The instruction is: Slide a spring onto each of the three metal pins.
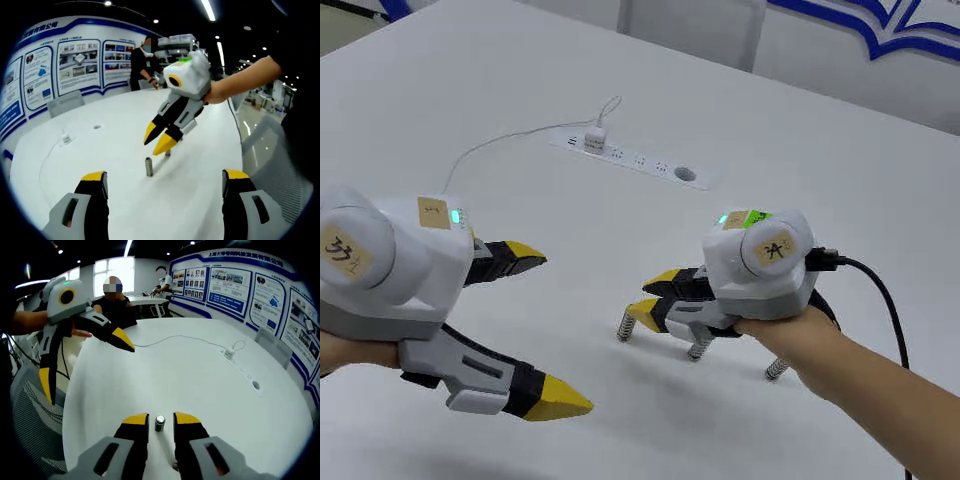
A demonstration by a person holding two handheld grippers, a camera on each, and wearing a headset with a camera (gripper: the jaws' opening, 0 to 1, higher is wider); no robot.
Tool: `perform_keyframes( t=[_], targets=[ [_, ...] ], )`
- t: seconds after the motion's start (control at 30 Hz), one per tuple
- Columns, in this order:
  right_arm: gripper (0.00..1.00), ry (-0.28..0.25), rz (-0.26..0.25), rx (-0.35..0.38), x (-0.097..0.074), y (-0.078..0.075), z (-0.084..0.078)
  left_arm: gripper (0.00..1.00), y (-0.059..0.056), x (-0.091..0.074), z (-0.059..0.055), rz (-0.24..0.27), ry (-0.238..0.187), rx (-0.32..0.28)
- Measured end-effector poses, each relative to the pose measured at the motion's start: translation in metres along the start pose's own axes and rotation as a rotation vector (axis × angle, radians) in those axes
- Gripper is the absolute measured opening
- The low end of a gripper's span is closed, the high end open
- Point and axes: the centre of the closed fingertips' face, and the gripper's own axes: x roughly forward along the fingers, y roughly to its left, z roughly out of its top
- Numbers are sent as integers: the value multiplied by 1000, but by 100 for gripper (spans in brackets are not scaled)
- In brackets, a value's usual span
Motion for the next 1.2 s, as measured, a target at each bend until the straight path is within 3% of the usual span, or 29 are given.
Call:
perform_keyframes(
  t=[0.23,0.5,0.73,0.83,1.03,1.2],
  targets=[
    [23,-59,-28,-1,-35,-5,4,97,7,-4,18,23,-49,-14],
    [26,-114,-131,71,-86,-22,-10,98,12,-13,32,47,-63,-3],
    [28,-223,-218,198,-139,-32,-16,99,14,-17,42,56,-80,0],
    [30,-228,-247,214,-159,-33,-25,100,15,-18,45,62,-73,4],
    [38,-234,-320,256,-188,-44,-49,100,18,-21,57,80,-107,-8],
    [50,-283,-345,308,-206,-43,-53,100,18,-22,58,86,-98,4]
  ],
)
